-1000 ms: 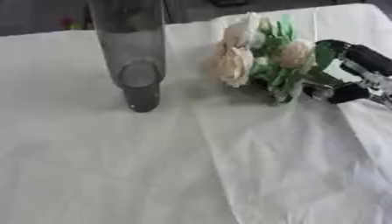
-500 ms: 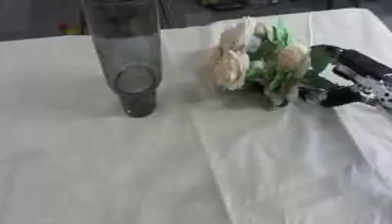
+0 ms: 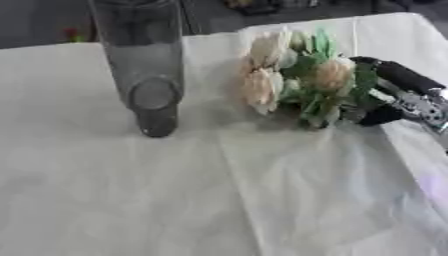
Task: Arrange flowers into the vase.
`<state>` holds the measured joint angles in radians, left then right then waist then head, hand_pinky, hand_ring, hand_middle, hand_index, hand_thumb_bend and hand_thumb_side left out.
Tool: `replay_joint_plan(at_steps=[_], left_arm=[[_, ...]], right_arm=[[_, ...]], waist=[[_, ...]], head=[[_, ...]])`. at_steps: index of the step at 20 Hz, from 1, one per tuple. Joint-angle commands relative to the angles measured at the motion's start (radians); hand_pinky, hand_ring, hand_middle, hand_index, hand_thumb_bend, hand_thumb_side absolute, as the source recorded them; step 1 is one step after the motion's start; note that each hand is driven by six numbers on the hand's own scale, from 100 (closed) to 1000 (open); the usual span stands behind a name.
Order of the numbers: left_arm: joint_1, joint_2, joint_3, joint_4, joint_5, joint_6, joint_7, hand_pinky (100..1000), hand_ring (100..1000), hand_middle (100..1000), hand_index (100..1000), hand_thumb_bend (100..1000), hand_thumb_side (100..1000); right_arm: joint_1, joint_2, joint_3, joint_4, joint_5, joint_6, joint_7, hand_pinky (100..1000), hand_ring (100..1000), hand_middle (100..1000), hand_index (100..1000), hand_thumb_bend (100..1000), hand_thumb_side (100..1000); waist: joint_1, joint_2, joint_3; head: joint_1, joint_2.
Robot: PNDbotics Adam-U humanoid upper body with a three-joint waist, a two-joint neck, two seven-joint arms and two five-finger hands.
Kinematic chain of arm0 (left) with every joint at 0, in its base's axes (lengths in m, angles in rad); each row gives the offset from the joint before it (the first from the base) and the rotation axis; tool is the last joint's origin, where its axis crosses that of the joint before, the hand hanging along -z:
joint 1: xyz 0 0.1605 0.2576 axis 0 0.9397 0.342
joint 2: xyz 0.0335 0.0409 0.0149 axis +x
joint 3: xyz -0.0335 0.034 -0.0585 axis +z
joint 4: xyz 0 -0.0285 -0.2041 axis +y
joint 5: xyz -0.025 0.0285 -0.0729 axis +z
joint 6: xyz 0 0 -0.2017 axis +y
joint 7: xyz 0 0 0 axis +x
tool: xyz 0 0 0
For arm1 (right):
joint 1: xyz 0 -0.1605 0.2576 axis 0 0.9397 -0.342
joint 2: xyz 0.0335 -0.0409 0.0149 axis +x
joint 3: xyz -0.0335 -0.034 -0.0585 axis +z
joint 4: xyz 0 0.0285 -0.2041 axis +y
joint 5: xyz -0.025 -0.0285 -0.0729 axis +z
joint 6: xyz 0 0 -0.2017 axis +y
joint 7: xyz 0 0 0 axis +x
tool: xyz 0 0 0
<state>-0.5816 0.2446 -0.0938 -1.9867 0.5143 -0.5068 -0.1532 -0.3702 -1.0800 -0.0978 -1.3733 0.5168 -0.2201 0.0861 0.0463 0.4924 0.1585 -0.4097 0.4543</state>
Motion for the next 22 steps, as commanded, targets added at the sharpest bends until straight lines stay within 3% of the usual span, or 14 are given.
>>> replay_joint_plan(at_steps=[1, 6, 9, 12, 13, 14, 18, 19, 22], left_arm=[[-0.016, 0.005, 0.0, -0.013, -0.004, -0.004, -0.002, 783, 780, 860, 941, 100, 825], [-0.017, 0.005, 0.0, -0.013, -0.006, -0.003, -0.002, 783, 781, 861, 939, 100, 825], [-0.017, 0.005, 0.0, -0.013, -0.006, -0.003, -0.002, 783, 781, 860, 939, 100, 825], [-0.017, 0.004, 0.0, -0.013, -0.007, -0.003, -0.003, 783, 781, 860, 939, 100, 825], [-0.017, 0.004, 0.0, -0.013, -0.007, -0.003, -0.003, 783, 781, 861, 938, 100, 827], [-0.016, 0.004, 0.001, -0.013, -0.008, -0.003, -0.003, 783, 781, 861, 938, 100, 827], [-0.015, 0.003, 0.002, -0.013, -0.01, -0.004, -0.003, 783, 781, 860, 938, 100, 825], [-0.015, 0.002, 0.001, -0.013, -0.011, -0.004, -0.002, 782, 781, 860, 937, 100, 826], [-0.014, 0.001, 0.001, -0.013, -0.012, -0.003, -0.002, 783, 781, 860, 937, 100, 827]], right_arm=[[-0.011, -0.042, -0.011, 0.005, 0.005, -0.001, -0.007, 787, 919, 909, 930, 325, 483], [-0.012, -0.042, -0.01, 0.008, 0.013, -0.005, -0.008, 739, 865, 871, 903, 324, 469], [-0.01, -0.042, -0.01, 0.009, 0.018, -0.007, -0.004, 699, 798, 798, 861, 326, 439], [-0.008, -0.042, -0.011, 0.009, 0.022, -0.007, 0.002, 699, 798, 798, 861, 326, 439], [-0.007, -0.042, -0.011, 0.009, 0.023, -0.007, 0.003, 679, 779, 783, 849, 397, 407], [-0.004, -0.04, -0.01, 0.013, 0.025, -0.006, 0.008, 679, 779, 783, 849, 397, 407], [-0.003, -0.038, -0.012, 0.024, 0.027, -0.005, 0.032, 600, 733, 750, 824, 418, 363], [-0.003, -0.038, -0.012, 0.027, 0.026, -0.004, 0.037, 539, 681, 702, 794, 423, 344], [-0.006, -0.038, -0.013, 0.029, 0.027, -0.002, 0.046, 465, 609, 627, 751, 424, 343]], waist=[[-0.006, -0.019, 0.002], [-0.005, -0.018, -0.001], [-0.005, -0.018, -0.003], [-0.005, -0.018, -0.004], [-0.005, -0.018, -0.004], [-0.003, -0.017, -0.004], [0.0, -0.016, -0.006], [0.001, -0.016, -0.007], [0.002, -0.015, -0.01]], head=[[-0.008, -0.018], [-0.009, -0.017], [-0.007, -0.017], [-0.006, -0.017], [-0.007, -0.017], [-0.01, -0.019], [-0.015, -0.019], [-0.015, -0.017], [-0.016, -0.016]])
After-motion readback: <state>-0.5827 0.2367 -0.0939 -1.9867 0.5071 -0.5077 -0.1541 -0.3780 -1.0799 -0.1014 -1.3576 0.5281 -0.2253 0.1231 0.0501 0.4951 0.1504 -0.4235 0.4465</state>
